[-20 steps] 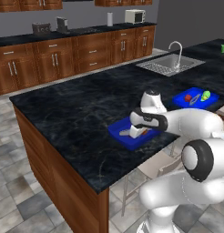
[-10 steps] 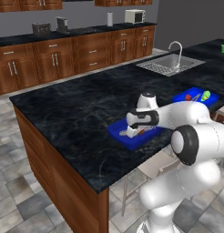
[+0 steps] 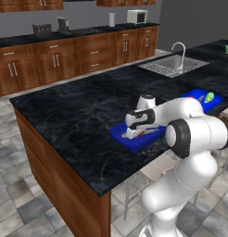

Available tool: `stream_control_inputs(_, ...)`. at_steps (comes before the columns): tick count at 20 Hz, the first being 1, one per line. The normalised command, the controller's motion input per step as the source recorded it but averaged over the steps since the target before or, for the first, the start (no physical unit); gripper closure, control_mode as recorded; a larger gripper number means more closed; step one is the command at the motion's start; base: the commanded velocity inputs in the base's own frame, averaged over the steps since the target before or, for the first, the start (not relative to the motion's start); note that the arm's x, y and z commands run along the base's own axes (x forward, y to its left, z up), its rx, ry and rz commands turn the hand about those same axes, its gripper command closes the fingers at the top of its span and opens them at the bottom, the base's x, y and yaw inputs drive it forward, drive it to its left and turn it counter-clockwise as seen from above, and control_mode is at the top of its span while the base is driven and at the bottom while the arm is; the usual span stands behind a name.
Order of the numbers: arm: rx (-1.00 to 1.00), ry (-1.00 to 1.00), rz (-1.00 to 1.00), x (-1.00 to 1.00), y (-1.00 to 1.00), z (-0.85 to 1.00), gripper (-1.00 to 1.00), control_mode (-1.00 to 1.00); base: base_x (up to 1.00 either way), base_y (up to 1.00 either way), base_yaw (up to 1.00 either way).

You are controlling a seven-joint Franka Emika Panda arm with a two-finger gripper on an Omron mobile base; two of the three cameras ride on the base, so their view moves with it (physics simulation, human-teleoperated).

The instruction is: Gather the bell pepper and corn from the fridge and place them on a tray on the dining counter. Then gather the chicken drumsticks from the fridge and place them on the other tray.

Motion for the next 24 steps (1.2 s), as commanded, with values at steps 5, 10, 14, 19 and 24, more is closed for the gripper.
stream_control_inputs(5, 0.00, 0.00, 0.00, 0.19, 0.00, -0.24, 1.00, -1.00, 0.00, 0.00, 0.00)
stream_control_inputs(10, 0.00, 0.00, 0.00, 0.35, 0.00, -0.19, 1.00, -1.00, 0.00, 0.00, 0.00)
stream_control_inputs(14, 0.00, 0.00, 0.00, 0.15, 0.00, -0.13, -1.00, -1.00, 0.00, 0.00, 0.00)
stream_control_inputs(19, 0.00, 0.00, 0.00, 0.00, 0.00, -0.01, -1.00, -1.00, 0.00, 0.00, 0.00)
stream_control_inputs(24, 0.00, 0.00, -0.01, -0.15, 0.00, 0.07, -1.00, -1.00, 0.00, 0.00, 0.00)
